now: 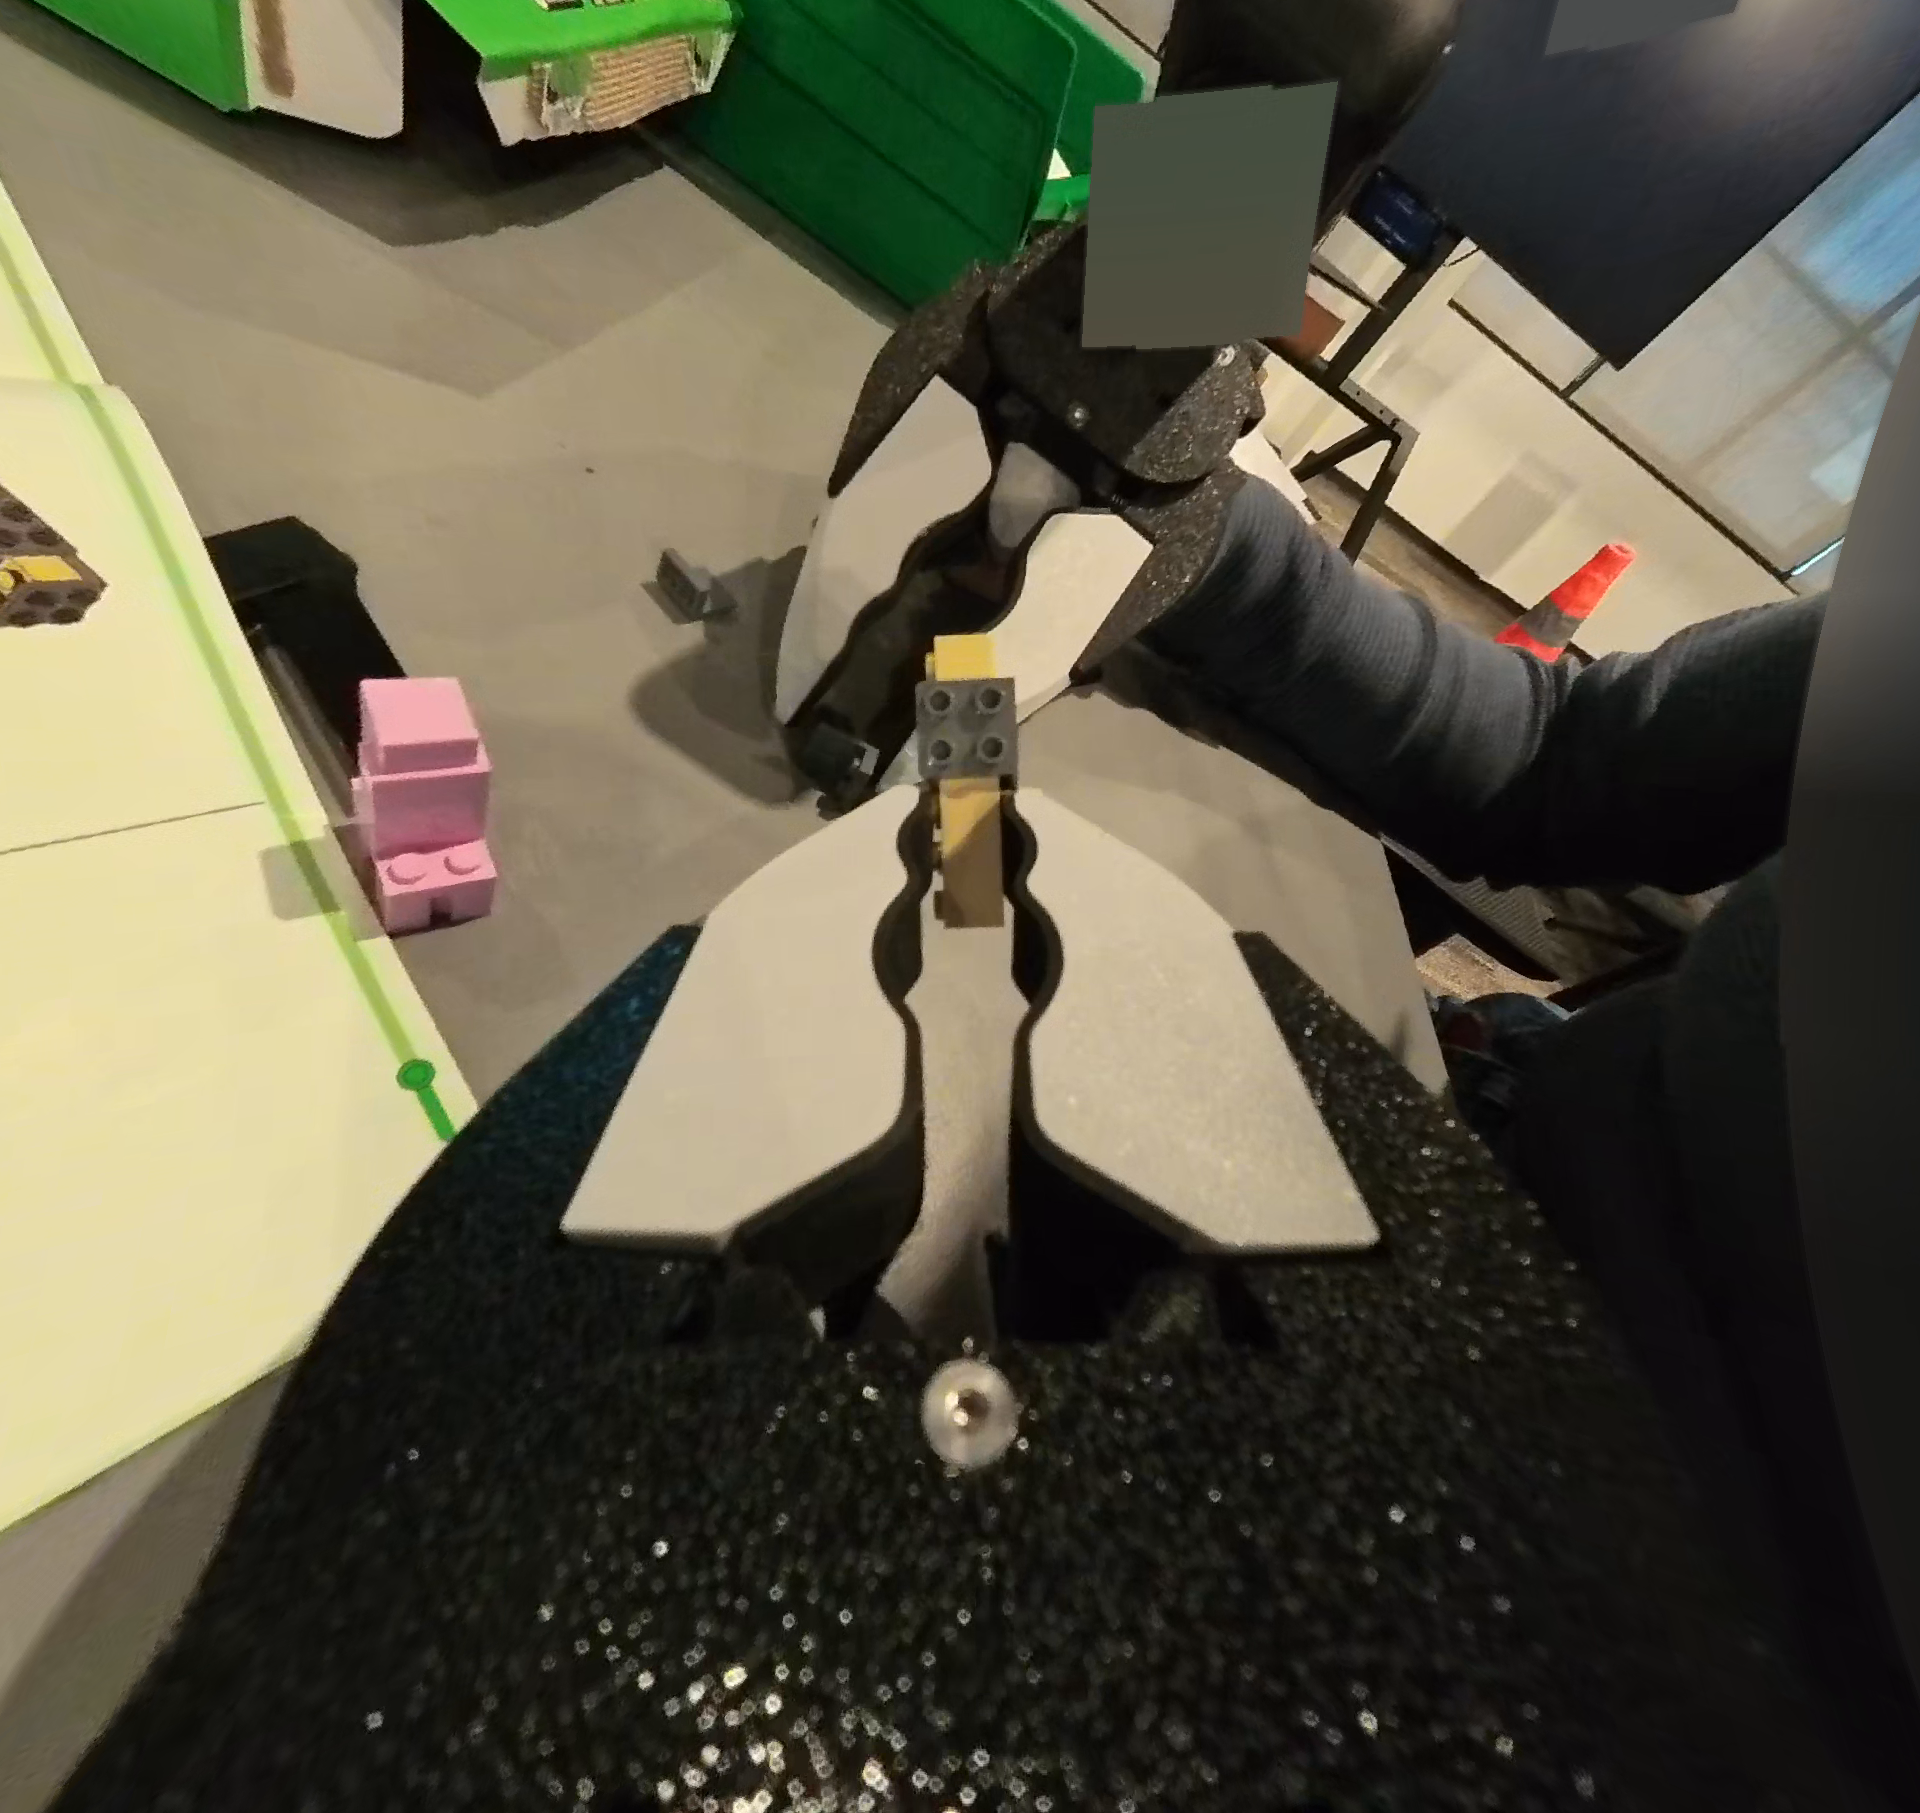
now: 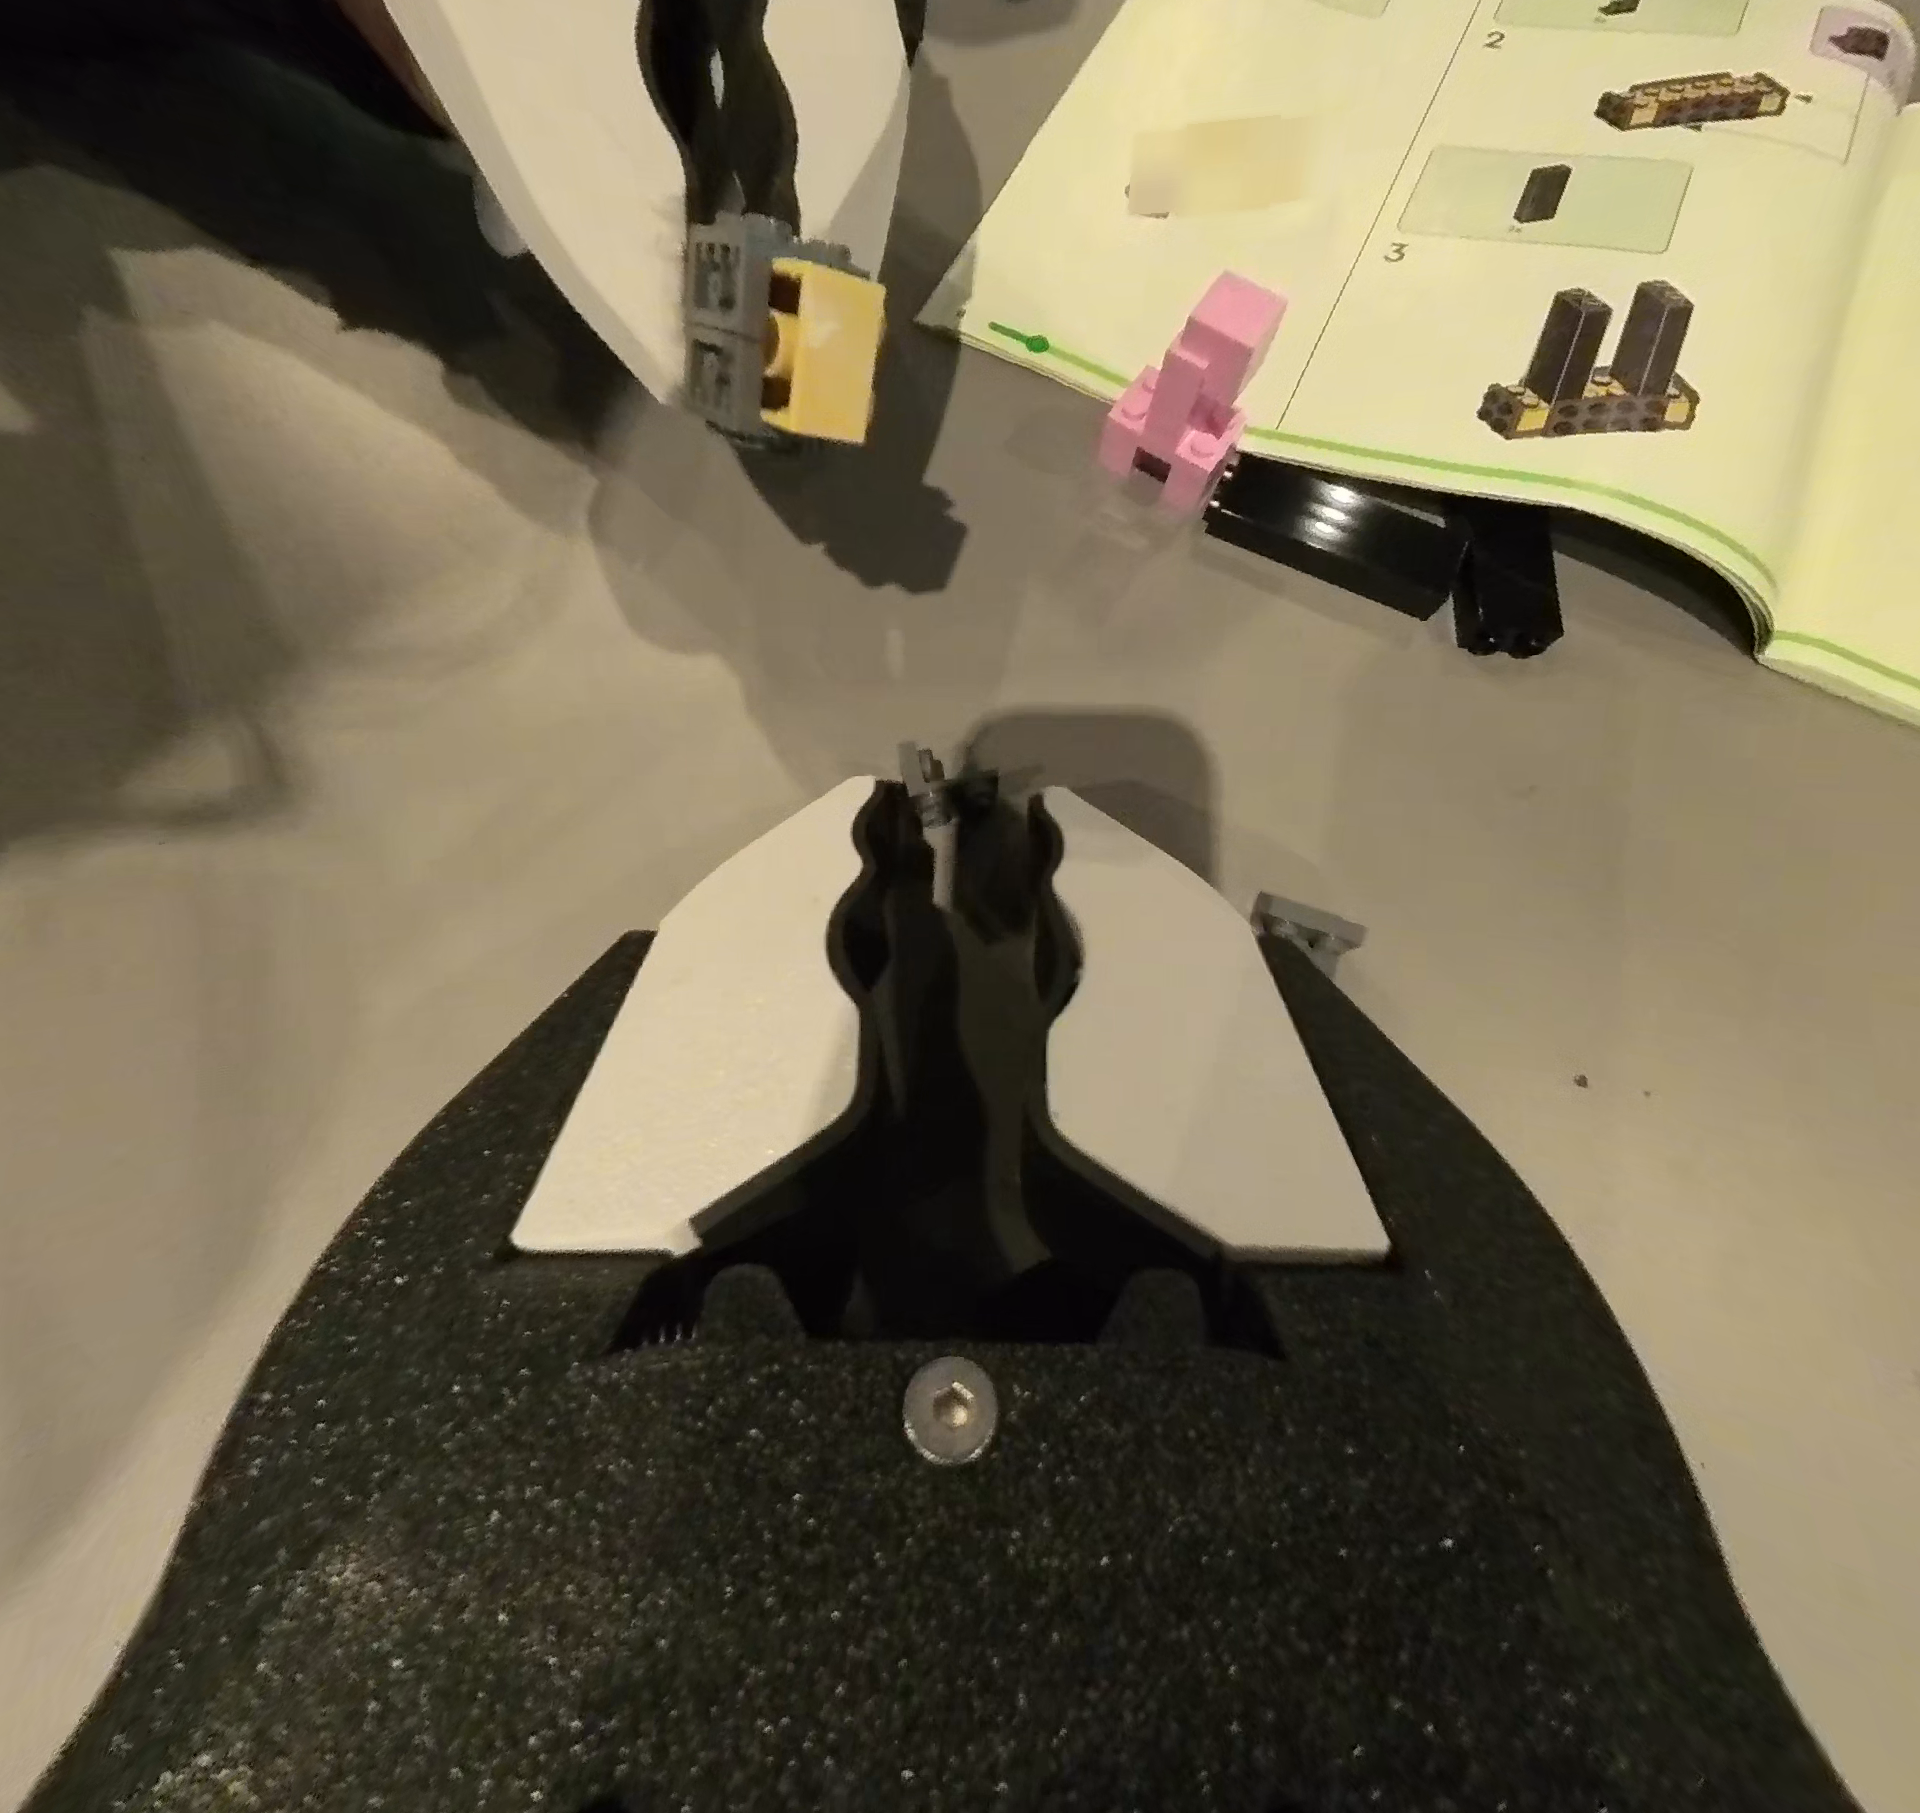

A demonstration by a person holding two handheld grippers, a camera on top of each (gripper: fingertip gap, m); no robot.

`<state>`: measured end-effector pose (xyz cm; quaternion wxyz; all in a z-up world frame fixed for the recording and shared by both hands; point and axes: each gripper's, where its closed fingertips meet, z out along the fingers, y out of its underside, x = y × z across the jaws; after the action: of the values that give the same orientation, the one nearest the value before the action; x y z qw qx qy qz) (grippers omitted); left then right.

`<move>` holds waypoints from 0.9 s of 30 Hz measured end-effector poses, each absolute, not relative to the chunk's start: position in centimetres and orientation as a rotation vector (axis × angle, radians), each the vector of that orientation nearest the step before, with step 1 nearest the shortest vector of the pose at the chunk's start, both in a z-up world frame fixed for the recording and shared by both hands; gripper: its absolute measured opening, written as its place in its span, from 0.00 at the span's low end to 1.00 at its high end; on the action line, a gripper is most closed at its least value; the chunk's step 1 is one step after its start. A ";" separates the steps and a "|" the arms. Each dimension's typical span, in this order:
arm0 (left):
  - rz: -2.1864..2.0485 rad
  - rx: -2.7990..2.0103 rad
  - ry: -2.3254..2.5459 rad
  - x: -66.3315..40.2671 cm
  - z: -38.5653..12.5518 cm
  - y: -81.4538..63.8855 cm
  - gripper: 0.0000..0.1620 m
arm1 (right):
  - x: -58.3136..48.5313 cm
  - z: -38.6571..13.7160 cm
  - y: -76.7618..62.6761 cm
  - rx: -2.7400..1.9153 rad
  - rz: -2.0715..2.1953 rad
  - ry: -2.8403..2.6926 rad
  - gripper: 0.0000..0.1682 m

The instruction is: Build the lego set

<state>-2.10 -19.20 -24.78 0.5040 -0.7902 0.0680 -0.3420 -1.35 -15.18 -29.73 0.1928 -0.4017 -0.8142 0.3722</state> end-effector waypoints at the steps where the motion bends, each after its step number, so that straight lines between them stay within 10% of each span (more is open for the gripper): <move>1: -0.823 -1.909 0.166 -2.1 -24.8 -19.2 0.07 | -1.4 -29.7 -15.2 -1.127 1.044 -2.284 0.14; 27: -0.569 -2.056 0.277 -2.7 -26.6 -19.3 0.07 | -1.1 -26.7 -16.4 -1.017 1.268 -2.143 0.09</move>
<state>-2.75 -19.27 -26.63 0.4754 -0.8409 0.1131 -0.2326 -1.07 -16.44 -26.69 0.2241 -0.3684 -0.7765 0.4595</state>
